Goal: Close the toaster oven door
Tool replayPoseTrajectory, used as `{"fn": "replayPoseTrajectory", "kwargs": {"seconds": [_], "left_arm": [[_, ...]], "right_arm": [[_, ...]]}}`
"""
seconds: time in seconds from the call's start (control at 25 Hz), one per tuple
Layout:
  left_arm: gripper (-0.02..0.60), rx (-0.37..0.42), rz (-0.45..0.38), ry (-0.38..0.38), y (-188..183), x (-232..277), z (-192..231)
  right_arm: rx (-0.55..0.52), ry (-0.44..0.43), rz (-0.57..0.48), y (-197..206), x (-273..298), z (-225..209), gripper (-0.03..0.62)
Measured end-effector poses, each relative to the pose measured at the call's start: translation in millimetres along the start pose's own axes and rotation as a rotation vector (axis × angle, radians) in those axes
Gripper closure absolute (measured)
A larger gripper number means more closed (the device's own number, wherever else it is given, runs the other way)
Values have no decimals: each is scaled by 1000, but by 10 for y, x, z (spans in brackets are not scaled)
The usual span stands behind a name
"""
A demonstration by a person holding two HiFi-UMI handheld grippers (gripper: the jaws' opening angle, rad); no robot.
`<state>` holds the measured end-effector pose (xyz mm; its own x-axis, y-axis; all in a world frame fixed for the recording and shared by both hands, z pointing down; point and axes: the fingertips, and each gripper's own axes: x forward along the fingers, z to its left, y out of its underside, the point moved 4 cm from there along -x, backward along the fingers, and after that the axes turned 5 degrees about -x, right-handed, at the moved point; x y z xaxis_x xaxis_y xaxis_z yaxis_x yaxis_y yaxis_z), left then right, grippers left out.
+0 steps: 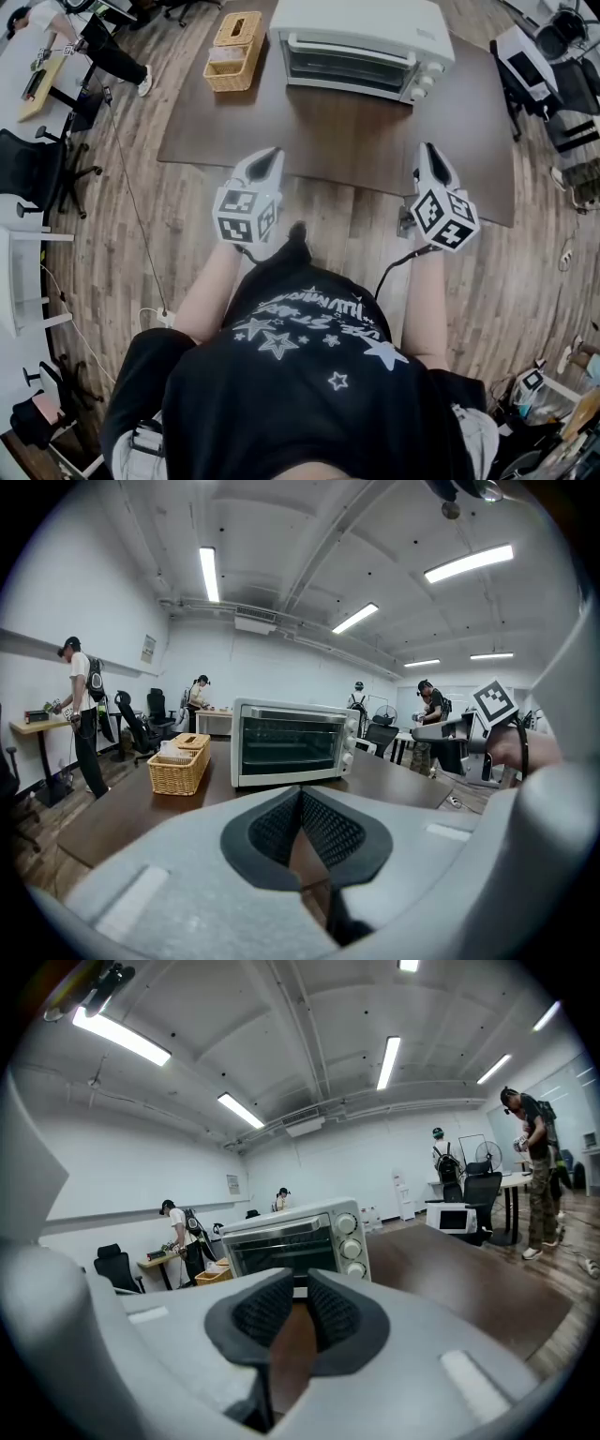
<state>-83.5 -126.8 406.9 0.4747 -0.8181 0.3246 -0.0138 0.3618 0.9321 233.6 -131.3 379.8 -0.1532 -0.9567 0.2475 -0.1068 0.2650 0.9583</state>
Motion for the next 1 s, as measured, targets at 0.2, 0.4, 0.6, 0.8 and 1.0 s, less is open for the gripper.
{"fn": "replayPoseTrajectory", "kwargs": {"seconds": [0.2,0.4,0.6,0.8,1.0], "left_arm": [[571,-1,6,-8,141,-233,-195],[571,-13,18,-22,292,-448,-369],[571,-10,26,-21,377,-595,-551],[571,3,55,-15,482,-672,-628],[571,12,71,4,549,-682,-680]], "right_arm": [[-8,-29,19,137,-294,5,589],[-29,-70,43,267,-541,52,589],[-18,-98,59,419,-756,72,589],[8,-91,74,560,-886,46,589],[27,-78,82,669,-988,17,589]]}}
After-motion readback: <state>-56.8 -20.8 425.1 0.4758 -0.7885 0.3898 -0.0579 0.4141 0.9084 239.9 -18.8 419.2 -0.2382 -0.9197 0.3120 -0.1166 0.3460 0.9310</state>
